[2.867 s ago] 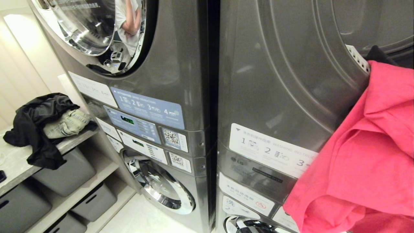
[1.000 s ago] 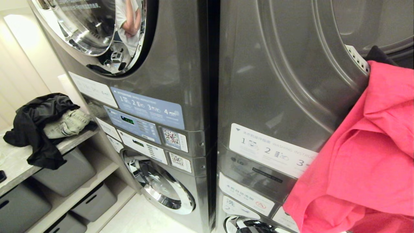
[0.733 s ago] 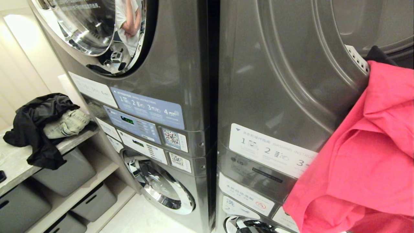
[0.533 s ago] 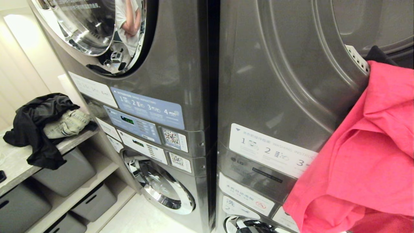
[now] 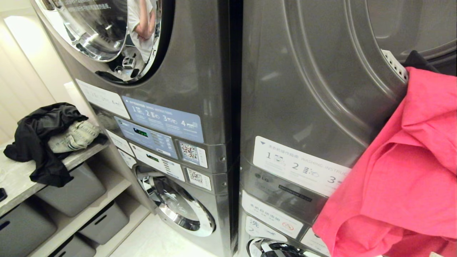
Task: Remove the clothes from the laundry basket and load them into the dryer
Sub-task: Put the clothes in the dryer
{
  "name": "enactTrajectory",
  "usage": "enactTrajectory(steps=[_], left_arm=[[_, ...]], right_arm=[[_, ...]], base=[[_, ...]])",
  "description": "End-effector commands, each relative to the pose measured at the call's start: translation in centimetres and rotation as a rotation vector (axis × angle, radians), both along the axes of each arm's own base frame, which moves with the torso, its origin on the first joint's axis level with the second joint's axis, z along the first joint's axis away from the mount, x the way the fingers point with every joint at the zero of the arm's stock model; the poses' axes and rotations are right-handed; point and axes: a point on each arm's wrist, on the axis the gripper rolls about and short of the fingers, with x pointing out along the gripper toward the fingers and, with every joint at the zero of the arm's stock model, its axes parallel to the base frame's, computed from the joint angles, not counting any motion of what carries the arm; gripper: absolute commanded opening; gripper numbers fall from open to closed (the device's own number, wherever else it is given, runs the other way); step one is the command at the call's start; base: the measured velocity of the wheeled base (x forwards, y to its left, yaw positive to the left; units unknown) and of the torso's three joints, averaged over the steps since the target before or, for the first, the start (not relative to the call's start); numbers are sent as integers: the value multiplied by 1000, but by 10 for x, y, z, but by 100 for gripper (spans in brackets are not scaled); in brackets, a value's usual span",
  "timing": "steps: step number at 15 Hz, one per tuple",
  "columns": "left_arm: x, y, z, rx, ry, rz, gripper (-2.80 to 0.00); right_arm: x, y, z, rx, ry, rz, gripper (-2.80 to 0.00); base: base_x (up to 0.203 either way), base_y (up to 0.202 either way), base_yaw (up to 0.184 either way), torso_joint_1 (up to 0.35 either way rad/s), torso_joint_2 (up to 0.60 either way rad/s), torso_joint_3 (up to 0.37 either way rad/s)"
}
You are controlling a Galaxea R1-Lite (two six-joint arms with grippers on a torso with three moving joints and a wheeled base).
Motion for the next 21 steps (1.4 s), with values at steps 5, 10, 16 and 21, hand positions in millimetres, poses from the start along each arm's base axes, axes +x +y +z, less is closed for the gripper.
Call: enactTrajectory(steps=[5,10,16,21], left_arm=[[2,0,-9,0,29,-1,-280],[2,0,-9,0,29,-1,-280],[2,0,-9,0,29,0,-280],[2,0,-9,0,29,-1,-280]], right_arm=[[16,1,-4,-13,33,-61,0],[25,1,-7,-16,19,-102,-280],[27,1,-5,-20,16,-113,-280],[25,1,2,-22,-17,-135,-280]], base=[[0,0,0,0,0,0],[0,0,0,0,0,0],[0,0,0,0,0,0],[0,0,0,0,0,0]])
